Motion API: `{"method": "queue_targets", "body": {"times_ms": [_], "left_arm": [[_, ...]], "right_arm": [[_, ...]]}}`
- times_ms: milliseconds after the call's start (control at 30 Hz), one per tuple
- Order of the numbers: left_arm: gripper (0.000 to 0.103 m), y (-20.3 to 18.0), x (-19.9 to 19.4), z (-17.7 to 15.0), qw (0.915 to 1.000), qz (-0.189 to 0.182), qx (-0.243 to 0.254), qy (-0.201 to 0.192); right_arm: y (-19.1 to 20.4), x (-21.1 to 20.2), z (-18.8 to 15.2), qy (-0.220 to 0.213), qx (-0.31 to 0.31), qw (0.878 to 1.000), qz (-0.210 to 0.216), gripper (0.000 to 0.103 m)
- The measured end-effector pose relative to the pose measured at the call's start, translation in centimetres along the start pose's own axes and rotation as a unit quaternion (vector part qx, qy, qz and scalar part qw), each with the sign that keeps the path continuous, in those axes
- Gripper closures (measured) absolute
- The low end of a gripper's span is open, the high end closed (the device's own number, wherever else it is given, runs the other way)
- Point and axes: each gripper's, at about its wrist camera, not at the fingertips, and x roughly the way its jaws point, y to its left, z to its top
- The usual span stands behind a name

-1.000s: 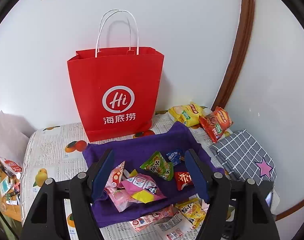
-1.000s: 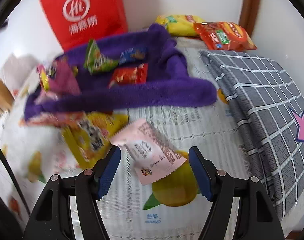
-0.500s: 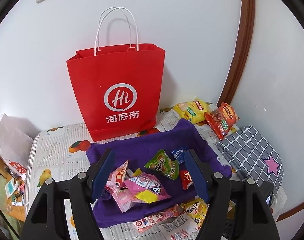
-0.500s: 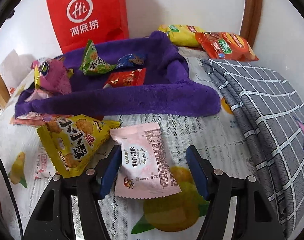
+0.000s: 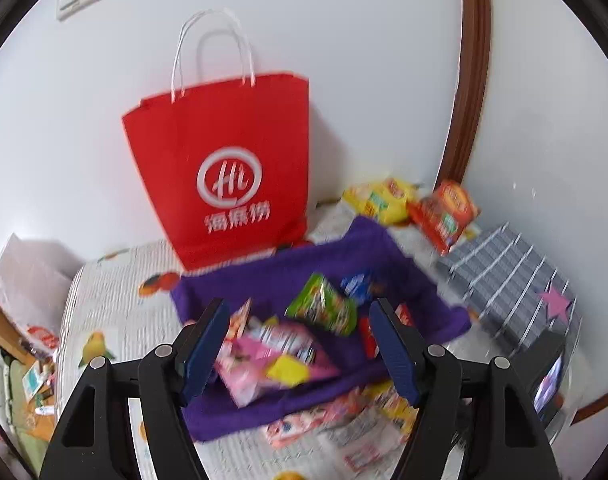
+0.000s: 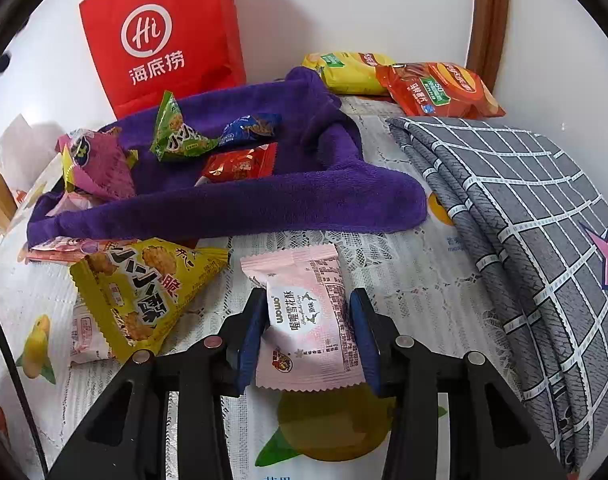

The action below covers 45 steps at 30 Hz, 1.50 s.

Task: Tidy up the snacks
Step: 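Grasp the pink rectangular packet on the sheet with the right tool, then grasp the pink candy stick packet with the left tool while the right tool holds the pink packet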

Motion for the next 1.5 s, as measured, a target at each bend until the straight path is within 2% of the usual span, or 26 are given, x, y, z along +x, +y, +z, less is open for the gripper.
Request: {"method": "queue_targets", "body": {"times_ms": [200,333,400,467,633,733,933,967,1033,1100,1200,1300,1500], "left_arm": [[0.032,1.8,1.8,-5.2,0.9984,0.022,0.008,0.051],[0.034,2.8,3.2,-7.9,0.9964,0.016,-0.003,0.083],[0.038,3.1,3.7,-8.8,0.9956,0.001,-0.013,0.093],[0.038,2.9,4.0,-9.4,0.9956,-0.003,-0.012,0.093],[0.039,1.3,4.4,-11.2,0.9950,0.031,0.050,0.081],[0.039,0.8,5.2,-11.8,0.9933,0.033,0.067,0.088],[0.054,0.7,6.9,-12.0,0.9918,0.040,0.070,0.099],[0.061,0.9,7.2,-11.9,0.9917,0.035,0.065,0.105],[0.068,1.1,7.7,-12.0,0.9921,0.004,0.049,0.116],[0.085,1.2,7.8,-12.2,0.9913,-0.001,0.045,0.124],[0.094,1.4,7.1,-12.6,0.9920,-0.009,0.040,0.119],[0.096,1.5,5.6,-13.2,0.9928,-0.023,0.036,0.112],[0.095,2.0,3.7,-13.3,0.9937,-0.018,0.039,0.104]], "right_arm": [[-0.1,0.0,0.0,0.000,0.004,1.000,0.006,0.060],[-0.1,0.0,-0.1,0.000,0.005,1.000,0.006,0.059],[-0.1,0.0,-0.1,0.000,0.005,1.000,0.007,0.059],[-0.1,0.0,-0.1,-0.001,0.007,1.000,0.009,0.059],[-0.1,0.0,-0.1,-0.001,0.011,1.000,0.013,0.059],[-0.1,0.0,-0.1,-0.001,0.011,1.000,0.013,0.059],[-0.1,0.0,-0.1,-0.002,0.012,1.000,0.015,0.059],[-0.2,0.0,-0.1,-0.002,0.012,1.000,0.014,0.059],[-0.2,0.1,-0.1,-0.002,0.012,1.000,0.015,0.059],[-0.2,0.1,-0.2,-0.002,0.012,1.000,0.016,0.058],[-0.3,0.0,-0.2,-0.004,0.013,1.000,0.019,0.058],[-0.2,0.0,-0.2,-0.004,0.013,1.000,0.018,0.058],[0.0,0.1,-0.3,-0.004,0.011,1.000,0.014,0.058]]}}
